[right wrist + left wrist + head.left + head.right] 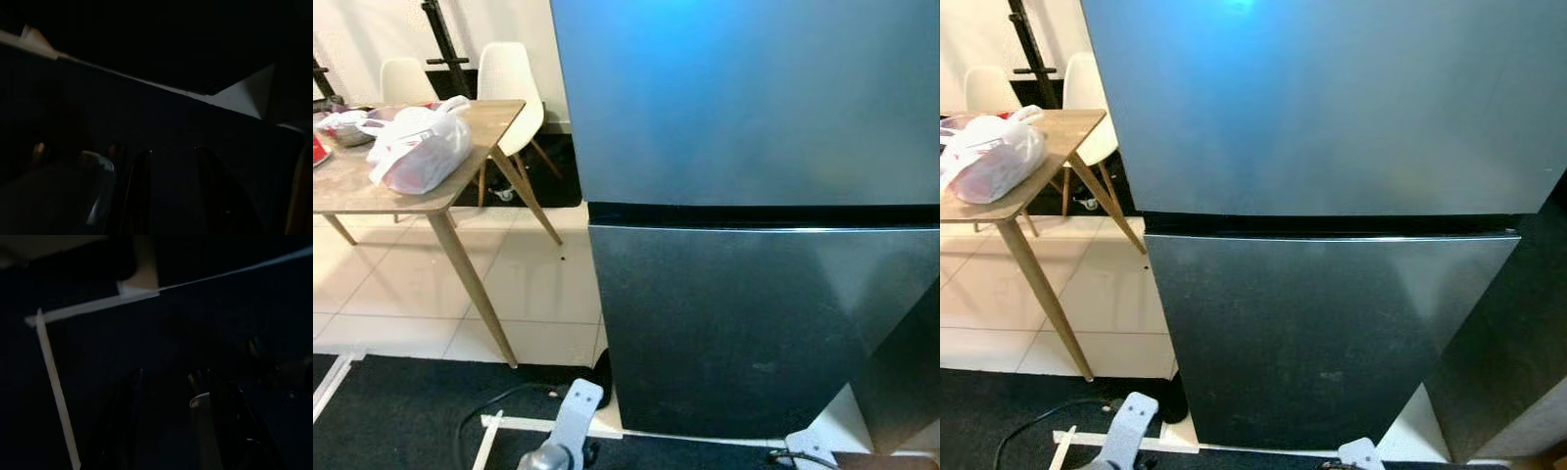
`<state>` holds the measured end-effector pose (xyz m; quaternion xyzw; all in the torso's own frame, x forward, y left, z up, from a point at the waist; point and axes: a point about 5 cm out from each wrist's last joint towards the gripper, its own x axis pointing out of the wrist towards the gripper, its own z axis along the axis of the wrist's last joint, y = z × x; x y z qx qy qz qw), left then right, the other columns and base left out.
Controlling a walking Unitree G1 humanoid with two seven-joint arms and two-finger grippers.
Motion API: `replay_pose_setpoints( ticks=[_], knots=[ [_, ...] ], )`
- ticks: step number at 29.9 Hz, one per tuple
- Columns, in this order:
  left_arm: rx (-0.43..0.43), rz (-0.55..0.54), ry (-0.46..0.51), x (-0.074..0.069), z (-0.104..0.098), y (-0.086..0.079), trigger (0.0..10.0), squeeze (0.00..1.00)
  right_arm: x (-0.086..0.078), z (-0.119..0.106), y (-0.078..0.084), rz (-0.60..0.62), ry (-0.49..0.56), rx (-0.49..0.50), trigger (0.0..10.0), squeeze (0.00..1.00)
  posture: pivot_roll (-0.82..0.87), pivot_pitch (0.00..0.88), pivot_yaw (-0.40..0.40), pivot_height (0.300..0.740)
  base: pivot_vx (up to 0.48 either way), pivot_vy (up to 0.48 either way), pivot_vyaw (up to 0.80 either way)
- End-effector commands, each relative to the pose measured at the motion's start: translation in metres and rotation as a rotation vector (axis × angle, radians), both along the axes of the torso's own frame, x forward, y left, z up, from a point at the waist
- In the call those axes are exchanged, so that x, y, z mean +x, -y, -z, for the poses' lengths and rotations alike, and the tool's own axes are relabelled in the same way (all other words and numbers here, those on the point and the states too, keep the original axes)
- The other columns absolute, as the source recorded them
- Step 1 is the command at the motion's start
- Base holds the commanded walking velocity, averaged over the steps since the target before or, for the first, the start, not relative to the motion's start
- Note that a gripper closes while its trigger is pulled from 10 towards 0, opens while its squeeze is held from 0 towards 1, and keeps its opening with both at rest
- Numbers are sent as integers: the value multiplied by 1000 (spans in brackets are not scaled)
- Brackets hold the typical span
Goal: Restocking fridge
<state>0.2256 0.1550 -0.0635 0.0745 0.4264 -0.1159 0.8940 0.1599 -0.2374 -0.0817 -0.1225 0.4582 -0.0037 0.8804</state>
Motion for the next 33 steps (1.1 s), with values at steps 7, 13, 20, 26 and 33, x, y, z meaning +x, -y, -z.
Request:
replay_pose_setpoints(
  ticks=[7,13,20,26,33],
  knots=[
    [-36,-92,38,3,-3,-4,10000,0,-1,2,-3,50,-4,23,10000,0,-108,34,62,726,0,0,0],
    [-70,-121,76,7,-5,5,10000,0,-1,2,-7,63,4,37,10000,0,-118,27,70,726,-259,0,0],
    [-71,-98,77,6,-5,9,10000,0,0,2,-9,81,19,47,10000,0,-124,25,75,726,-284,0,0],
    [-67,-87,74,4,-4,9,10000,0,-1,3,-10,66,20,38,10000,0,-126,28,78,726,-325,0,0],
    [-72,-76,72,2,-3,12,10000,0,-2,3,-9,63,16,34,10000,0,-130,37,77,726,-332,0,0]
  ],
)
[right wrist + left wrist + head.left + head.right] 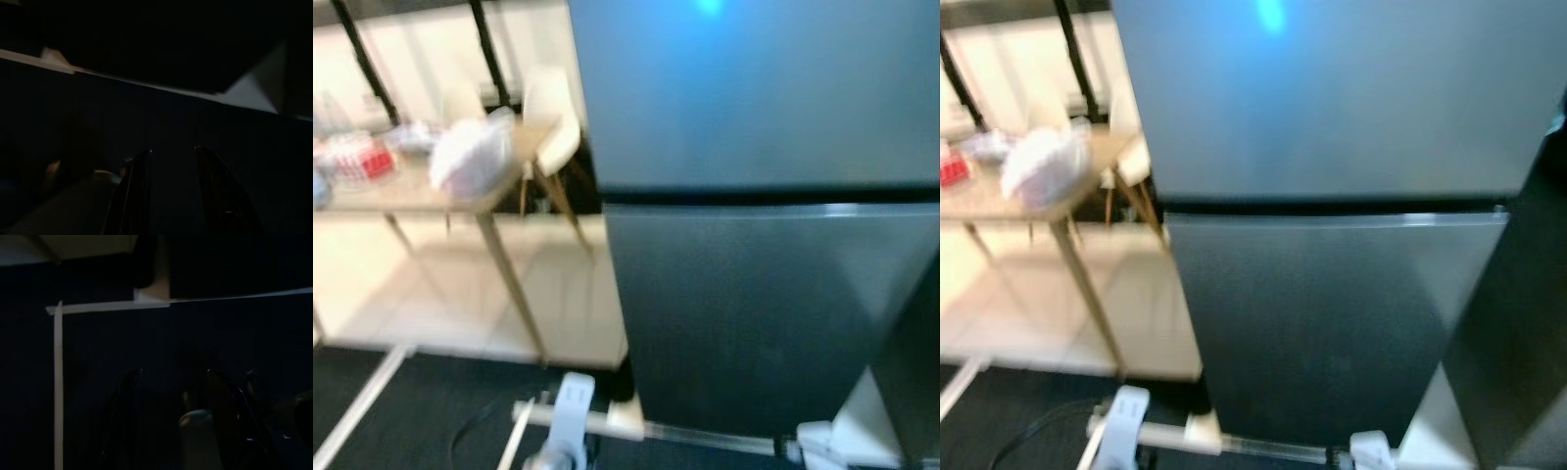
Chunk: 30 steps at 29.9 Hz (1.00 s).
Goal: Restocking fridge
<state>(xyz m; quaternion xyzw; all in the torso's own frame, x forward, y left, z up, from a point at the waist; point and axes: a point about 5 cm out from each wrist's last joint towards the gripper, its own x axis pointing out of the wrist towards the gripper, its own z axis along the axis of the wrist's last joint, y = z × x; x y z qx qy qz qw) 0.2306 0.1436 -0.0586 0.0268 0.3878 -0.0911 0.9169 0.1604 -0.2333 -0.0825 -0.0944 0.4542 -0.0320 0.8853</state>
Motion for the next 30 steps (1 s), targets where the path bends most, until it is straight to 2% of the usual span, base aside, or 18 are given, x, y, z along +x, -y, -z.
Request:
replay_pose_setpoints(
  ticks=[1,6,16,23,30],
  knots=[
    [3,9,-9,-3,2,1,10000,0,-3,2,-4,-14,-3,8,10000,0,-131,36,76,726,-330,0,0],
    [-1,12,-10,-4,2,2,10000,0,-4,2,-3,-29,-6,1,10000,0,-133,34,72,726,-319,0,0],
    [-17,45,-6,-3,2,8,10000,0,0,-1,0,-41,-1,-2,10000,0,-133,36,64,726,0,0,0],
    [-16,52,-8,-4,2,9,10000,0,1,0,-7,-98,2,15,10000,0,-130,41,66,726,0,0,0],
    [-15,50,-11,-5,3,6,10000,0,-1,1,-12,-116,0,21,10000,0,-123,51,73,726,0,0,800]
  ],
)
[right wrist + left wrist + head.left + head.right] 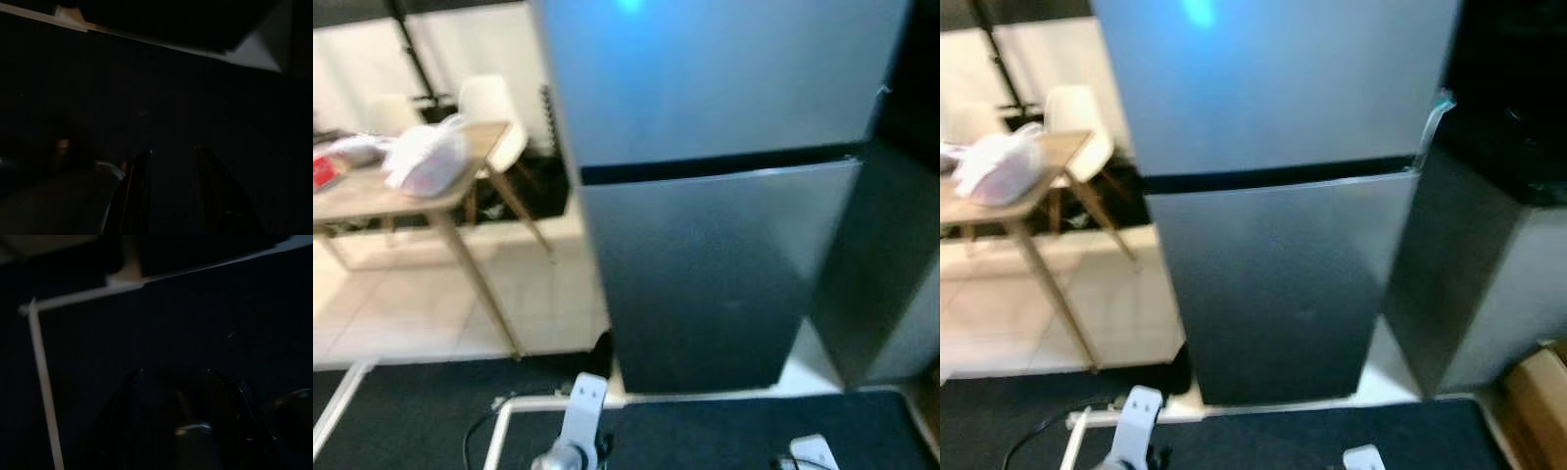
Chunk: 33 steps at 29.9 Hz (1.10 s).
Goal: Restocking fridge
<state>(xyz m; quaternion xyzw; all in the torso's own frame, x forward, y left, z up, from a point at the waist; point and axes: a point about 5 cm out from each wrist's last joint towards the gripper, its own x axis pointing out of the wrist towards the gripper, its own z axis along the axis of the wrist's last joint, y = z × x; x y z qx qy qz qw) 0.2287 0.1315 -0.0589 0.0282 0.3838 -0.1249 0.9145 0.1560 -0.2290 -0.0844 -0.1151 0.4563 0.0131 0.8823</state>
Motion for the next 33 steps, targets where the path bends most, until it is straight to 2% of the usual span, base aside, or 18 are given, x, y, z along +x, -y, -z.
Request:
replay_pose_setpoints(
  ticks=[1,14,20,25,29,33],
  knots=[
    [14,-13,-16,-4,3,-7,10000,0,3,0,-8,-18,15,19,10000,0,-122,52,75,726,0,0,800],
    [29,-10,-11,-3,2,-10,10000,0,2,1,-10,-18,14,24,10000,0,-113,58,80,726,0,0,800],
    [-46,-6,5,1,-2,-3,10000,0,3,1,-13,-18,16,29,10000,0,-106,64,83,726,0,0,800],
    [-65,-18,-13,0,-1,-5,10000,0,5,0,-13,-14,21,31,10000,0,-106,61,82,726,0,0,800],
    [23,11,41,3,-4,-13,10000,0,9,-1,-13,14,41,41,10000,0,-99,54,84,726,0,0,800],
    [31,-28,49,6,-5,-19,10000,0,12,-3,-15,36,63,58,10000,0,-97,44,90,726,0,0,800]
  ],
)
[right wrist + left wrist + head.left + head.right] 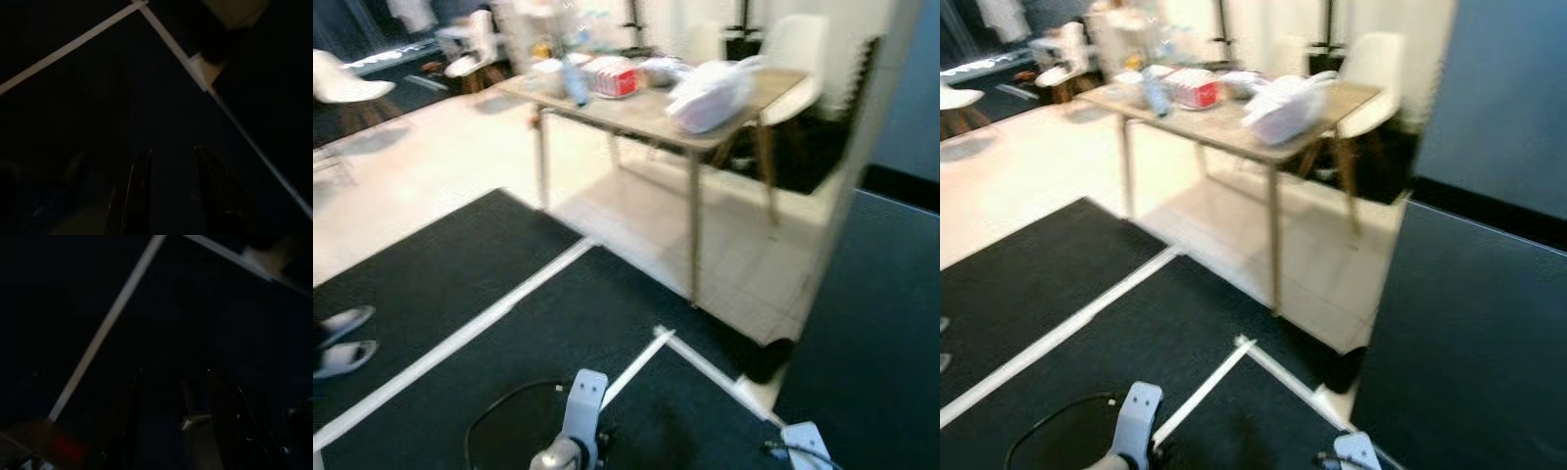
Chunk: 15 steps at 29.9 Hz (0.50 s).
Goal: Restocking fridge
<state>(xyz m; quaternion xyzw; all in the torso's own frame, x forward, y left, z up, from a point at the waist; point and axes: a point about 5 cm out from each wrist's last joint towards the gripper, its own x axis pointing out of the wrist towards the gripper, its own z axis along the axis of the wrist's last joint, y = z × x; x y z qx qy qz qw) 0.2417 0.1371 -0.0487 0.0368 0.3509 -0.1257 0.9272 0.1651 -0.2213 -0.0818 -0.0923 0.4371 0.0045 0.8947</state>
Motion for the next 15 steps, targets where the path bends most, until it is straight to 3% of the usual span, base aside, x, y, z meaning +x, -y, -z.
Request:
replay_pose_setpoints(
  ticks=[1,15],
  knots=[
    [24,-36,-22,-6,5,-14,10000,0,4,0,-8,7,21,26,10000,0,-97,44,90,726,0,0,800],
    [9,-26,25,8,-6,-14,10000,0,13,-3,-14,12,43,38,10000,0,-88,0,94,726,0,0,800]
  ],
)
